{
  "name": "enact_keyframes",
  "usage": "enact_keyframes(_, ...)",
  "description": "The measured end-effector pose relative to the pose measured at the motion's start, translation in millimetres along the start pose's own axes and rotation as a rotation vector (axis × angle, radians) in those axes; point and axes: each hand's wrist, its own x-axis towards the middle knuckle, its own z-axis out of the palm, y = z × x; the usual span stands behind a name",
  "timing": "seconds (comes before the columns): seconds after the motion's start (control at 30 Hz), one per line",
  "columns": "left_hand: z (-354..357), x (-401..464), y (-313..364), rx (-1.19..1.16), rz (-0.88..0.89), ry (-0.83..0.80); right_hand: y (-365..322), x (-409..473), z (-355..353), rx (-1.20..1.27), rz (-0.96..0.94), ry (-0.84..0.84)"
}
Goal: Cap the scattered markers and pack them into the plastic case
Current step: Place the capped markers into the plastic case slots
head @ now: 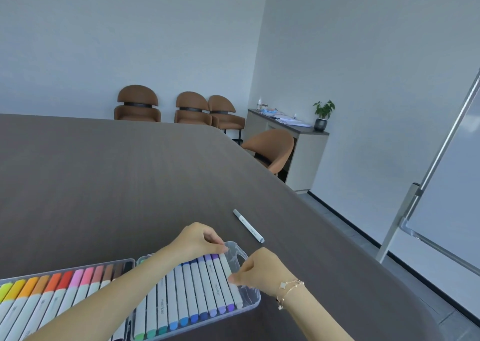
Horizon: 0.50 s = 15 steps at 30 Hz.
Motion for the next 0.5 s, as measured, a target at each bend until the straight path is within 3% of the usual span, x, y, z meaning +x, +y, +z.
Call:
enact_keyframes(0.23, -1.0, 9.3, -2.9, -0.017, -0.003, -0.029, 10.9, 5.5, -11.1, 0.023, -0.087, -0.036)
enact_keyframes(0.37, -7.9, 34.4, 0.2, -0.059, -0.021, 0.073, 27.7, 33.4, -29.4, 0.133, -0.082, 0.275)
enact_keyframes(0.5, -4.0, 74.7, 3.7, -0.044, -0.101, 0.152, 35.3, 64.0, -32.5, -0.029, -0.059, 0.430)
